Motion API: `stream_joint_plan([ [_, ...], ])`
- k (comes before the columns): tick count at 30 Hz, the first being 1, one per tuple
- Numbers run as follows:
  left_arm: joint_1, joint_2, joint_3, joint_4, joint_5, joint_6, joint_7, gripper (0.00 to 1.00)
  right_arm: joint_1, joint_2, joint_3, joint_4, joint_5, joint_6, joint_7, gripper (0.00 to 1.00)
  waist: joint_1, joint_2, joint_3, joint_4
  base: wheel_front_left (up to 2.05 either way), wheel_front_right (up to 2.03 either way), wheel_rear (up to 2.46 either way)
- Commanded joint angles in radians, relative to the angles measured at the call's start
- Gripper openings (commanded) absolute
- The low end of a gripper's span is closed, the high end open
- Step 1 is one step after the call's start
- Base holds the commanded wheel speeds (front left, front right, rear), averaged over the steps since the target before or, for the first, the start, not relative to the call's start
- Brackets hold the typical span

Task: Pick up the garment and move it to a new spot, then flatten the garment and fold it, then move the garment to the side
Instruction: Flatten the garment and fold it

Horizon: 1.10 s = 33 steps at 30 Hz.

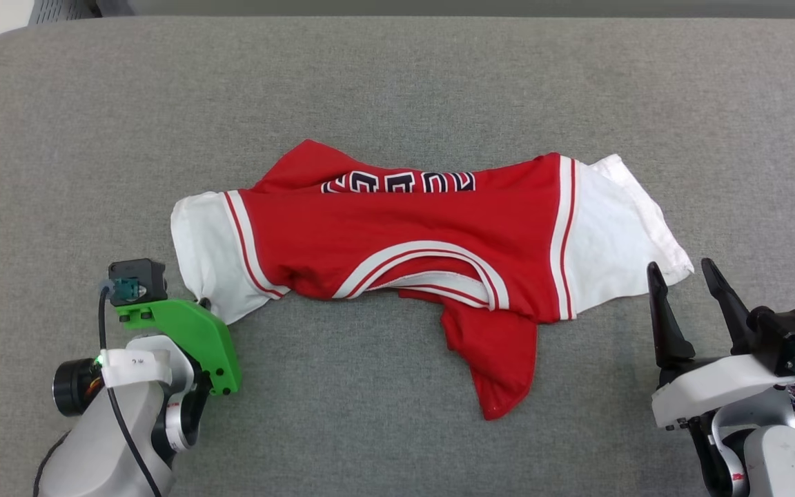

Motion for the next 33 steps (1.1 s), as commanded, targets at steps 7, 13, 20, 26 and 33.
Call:
stream_joint_plan([
  [7, 0.078, -0.008, 0.03, -0.019, -0.01, 0.0, -0.143, 0.0, -0.004, -0.021, -0.016, 0.021, -0.012, -0.001, 0.029, 1.0, 0.0, -0.0001, -0.08, 0.025, 0.0, 0.0, 0.0],
  [13, 0.091, 0.021, 0.063, -0.154, 0.009, -0.024, -0.275, 0.0, -0.004, -0.088, -0.025, 0.03, -0.013, -0.001, 0.181, 1.0, 0.0, -0.0001, -0.116, 0.051, 0.0, 0.0, 0.0],
  [20, 0.131, 0.03, 0.099, -0.324, 0.001, -0.016, -0.348, 0.0, -0.061, -0.168, -0.016, 0.043, 0.024, -0.001, 0.491, 1.0, 0.0, -0.0001, -0.106, 0.077, 0.0, 0.0, 0.0],
  [26, 0.169, 0.042, 0.091, -0.442, 0.004, 0.006, -0.324, 0.0, -0.145, -0.216, 0.001, 0.063, 0.042, -0.001, 0.706, 1.0, 0.0, -0.0001, -0.072, 0.103, 0.0, 0.0, 0.0],
  [33, 0.163, 0.038, 0.072, -0.499, 0.007, 0.014, -0.303, 0.0, -0.215, -0.236, 0.006, 0.121, 0.019, -0.001, 0.817, 1.0, 0.0, -0.0001, -0.033, 0.139, 0.0, 0.0, 0.0],
])
